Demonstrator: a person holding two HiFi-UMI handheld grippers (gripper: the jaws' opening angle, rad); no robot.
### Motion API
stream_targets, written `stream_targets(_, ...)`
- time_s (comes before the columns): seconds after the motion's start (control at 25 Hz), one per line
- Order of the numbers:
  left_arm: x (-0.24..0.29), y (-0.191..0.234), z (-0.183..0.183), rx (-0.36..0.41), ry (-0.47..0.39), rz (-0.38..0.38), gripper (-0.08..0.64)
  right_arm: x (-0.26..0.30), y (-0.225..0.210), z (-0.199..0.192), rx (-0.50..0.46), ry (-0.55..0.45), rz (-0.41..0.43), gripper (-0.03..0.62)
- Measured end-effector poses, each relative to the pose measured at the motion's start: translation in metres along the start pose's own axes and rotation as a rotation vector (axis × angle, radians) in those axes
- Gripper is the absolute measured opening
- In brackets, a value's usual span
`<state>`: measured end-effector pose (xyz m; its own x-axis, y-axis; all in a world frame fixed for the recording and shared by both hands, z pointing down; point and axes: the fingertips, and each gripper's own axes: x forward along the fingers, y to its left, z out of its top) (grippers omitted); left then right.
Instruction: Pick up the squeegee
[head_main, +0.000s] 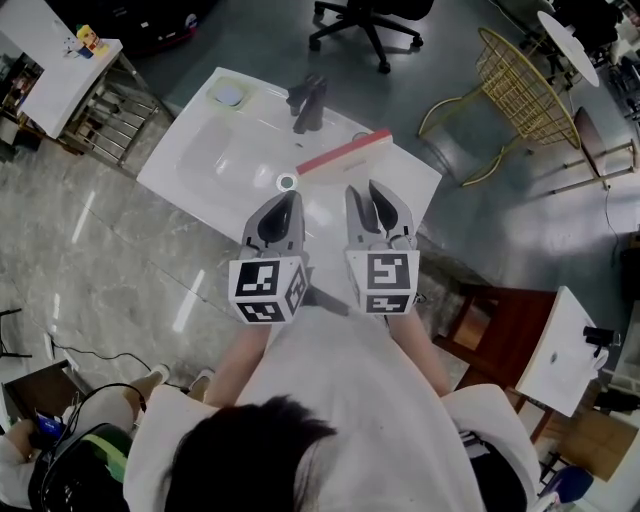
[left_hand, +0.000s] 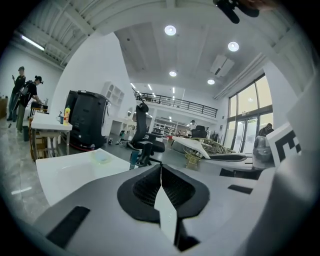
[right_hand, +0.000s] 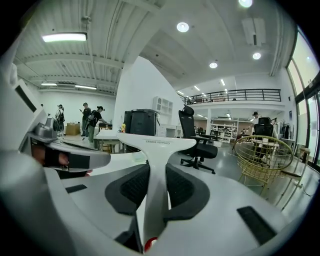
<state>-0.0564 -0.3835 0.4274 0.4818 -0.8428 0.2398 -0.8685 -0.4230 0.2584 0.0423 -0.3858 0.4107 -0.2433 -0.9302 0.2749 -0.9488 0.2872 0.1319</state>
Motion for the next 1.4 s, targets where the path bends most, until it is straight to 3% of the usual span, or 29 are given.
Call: stream_targets(1.4,0.002,-0.007,-0.004,0.009,0.008,-0.031,0.028,-0.011,0.005,-0.004,-0.018,0.004,-0.018,0.103)
